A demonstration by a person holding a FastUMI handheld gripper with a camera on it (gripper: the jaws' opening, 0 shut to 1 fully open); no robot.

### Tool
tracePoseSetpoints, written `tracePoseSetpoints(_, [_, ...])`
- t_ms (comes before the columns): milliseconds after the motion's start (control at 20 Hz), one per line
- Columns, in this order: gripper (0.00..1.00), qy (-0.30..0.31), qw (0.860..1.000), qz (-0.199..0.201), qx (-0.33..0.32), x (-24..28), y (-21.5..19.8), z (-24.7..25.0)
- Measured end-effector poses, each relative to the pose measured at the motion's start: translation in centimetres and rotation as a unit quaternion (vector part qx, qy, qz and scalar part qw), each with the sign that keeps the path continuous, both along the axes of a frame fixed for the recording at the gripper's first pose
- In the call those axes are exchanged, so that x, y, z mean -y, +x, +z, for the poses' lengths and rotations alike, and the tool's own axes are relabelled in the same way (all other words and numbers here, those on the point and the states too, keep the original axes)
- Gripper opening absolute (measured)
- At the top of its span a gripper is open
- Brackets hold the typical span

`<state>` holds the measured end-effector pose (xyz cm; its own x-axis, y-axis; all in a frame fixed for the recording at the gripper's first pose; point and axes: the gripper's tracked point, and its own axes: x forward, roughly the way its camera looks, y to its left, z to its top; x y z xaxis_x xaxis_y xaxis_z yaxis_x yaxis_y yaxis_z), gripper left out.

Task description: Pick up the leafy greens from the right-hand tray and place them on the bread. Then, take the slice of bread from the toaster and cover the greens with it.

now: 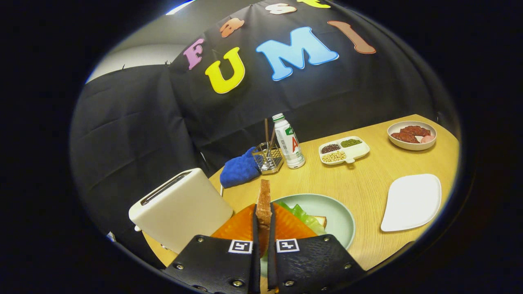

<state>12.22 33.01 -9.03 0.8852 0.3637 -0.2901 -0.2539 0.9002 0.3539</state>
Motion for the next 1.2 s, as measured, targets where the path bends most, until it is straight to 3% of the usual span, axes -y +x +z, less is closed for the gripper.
tracePoseSetpoints(200, [0.08, -0.050, 0.999, -0.008, 0.005, 0.9, 0.0, -1.1])
tracePoseSetpoints(500, [0.17, -0.105, 0.994, -0.012, 0.035, 1.5, -0.2, -1.4])
tracePoseSetpoints(550, [0.27, -0.126, 0.991, -0.023, 0.043, 2.1, 0.0, -1.3])
tracePoseSetpoints(650, [0.35, -0.152, 0.986, -0.043, 0.050, 3.0, 0.6, -1.9])
tracePoseSetpoints(1200, [0.40, -0.166, 0.981, -0.073, 0.064, 4.9, 0.7, -0.9])
